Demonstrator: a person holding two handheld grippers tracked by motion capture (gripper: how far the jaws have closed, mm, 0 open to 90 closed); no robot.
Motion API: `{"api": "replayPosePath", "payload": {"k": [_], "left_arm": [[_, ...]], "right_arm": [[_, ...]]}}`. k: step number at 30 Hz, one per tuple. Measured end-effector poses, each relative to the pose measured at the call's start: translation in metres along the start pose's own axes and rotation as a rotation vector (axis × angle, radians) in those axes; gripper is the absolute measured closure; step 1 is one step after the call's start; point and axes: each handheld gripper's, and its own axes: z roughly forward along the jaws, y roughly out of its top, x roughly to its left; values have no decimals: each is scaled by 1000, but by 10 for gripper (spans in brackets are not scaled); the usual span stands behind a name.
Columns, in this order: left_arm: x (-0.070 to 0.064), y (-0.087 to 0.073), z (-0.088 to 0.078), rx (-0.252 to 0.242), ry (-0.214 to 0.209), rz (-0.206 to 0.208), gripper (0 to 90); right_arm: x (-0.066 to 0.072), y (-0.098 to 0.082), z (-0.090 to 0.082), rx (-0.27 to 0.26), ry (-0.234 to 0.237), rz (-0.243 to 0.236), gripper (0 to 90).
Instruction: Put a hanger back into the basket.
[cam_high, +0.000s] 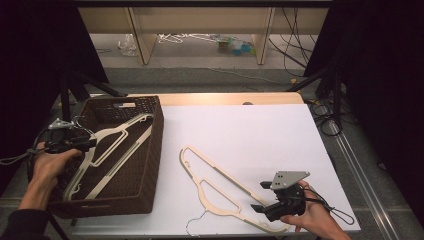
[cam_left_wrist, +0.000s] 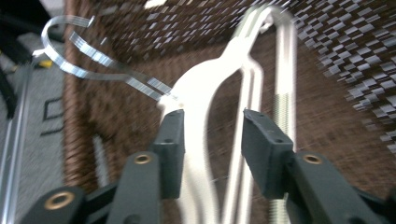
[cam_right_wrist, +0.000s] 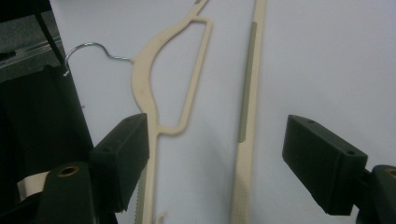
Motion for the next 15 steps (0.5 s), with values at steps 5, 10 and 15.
{"api": "replayPosePath", "payload": {"k": [5, 10, 15], "left_arm": [[-32, 7, -16, -108, -62, -28, 459], [-63, 11, -30, -179, -112, -12, 378], [-99, 14, -39, -237, -166, 36, 329]], "right_arm": [[1, 0, 0, -2, 1, -3, 234], [2, 0, 1, -1, -2, 5, 224], [2, 0, 2, -2, -3, -1, 220]]}}
